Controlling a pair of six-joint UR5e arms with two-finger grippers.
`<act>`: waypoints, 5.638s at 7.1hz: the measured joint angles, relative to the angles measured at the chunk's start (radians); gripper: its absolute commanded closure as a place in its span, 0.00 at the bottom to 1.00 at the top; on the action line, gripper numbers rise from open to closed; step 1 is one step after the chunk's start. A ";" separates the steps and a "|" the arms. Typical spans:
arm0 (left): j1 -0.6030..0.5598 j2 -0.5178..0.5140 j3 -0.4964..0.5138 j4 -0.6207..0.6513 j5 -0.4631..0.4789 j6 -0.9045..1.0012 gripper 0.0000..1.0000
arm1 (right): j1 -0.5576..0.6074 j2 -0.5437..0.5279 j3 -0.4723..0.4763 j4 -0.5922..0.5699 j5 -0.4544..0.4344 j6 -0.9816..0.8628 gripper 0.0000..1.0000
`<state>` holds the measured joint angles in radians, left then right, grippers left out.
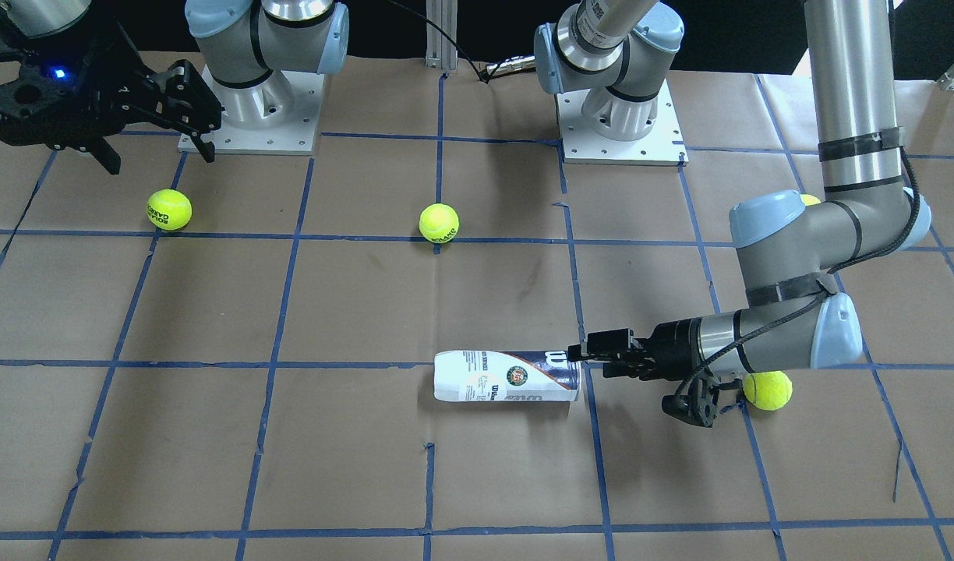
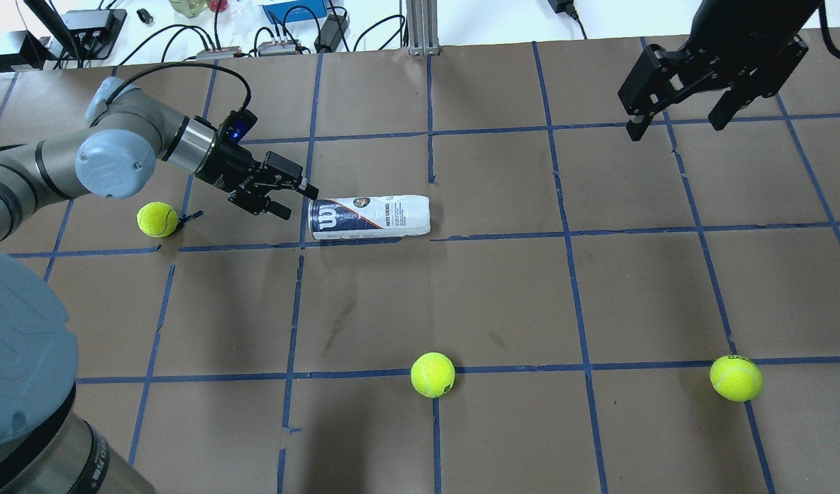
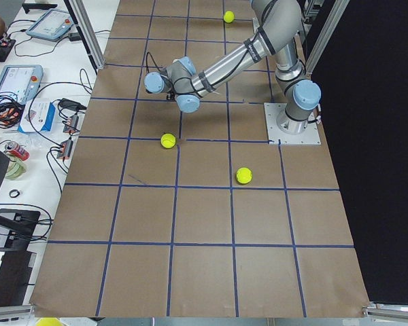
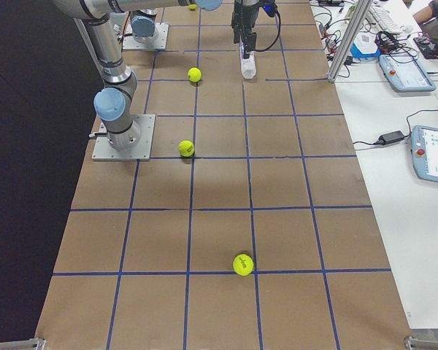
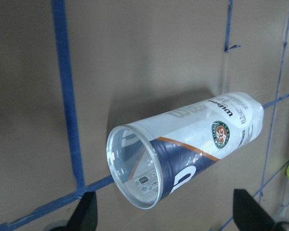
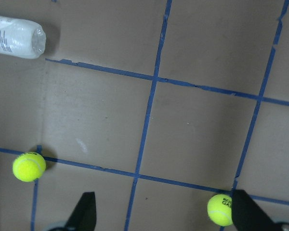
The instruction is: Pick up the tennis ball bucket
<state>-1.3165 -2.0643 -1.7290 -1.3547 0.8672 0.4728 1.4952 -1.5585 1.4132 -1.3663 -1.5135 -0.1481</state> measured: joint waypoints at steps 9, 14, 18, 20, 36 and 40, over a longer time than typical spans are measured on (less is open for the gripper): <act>-0.061 0.097 -0.039 0.073 -0.153 -0.121 1.00 | 0.017 -0.013 0.055 -0.022 -0.008 0.147 0.00; -0.215 0.218 0.218 0.084 0.121 -0.554 1.00 | 0.027 -0.014 0.059 -0.023 -0.056 0.186 0.00; -0.386 0.065 0.465 0.059 0.597 -0.514 1.00 | 0.028 -0.015 0.060 -0.024 -0.055 0.191 0.00; -0.465 -0.038 0.556 0.007 0.716 -0.441 1.00 | 0.029 -0.014 0.061 -0.023 -0.050 0.192 0.00; -0.374 0.420 0.202 -0.160 0.787 -0.436 0.00 | 0.066 0.022 0.069 -0.138 -0.047 0.177 0.00; -0.238 0.510 0.154 -0.245 0.727 -0.493 0.00 | 0.094 0.024 0.075 -0.140 -0.051 0.189 0.00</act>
<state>-1.5540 -1.5545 -1.5755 -1.5993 1.5941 -0.0202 1.5896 -1.5341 1.4878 -1.5067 -1.5644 0.0407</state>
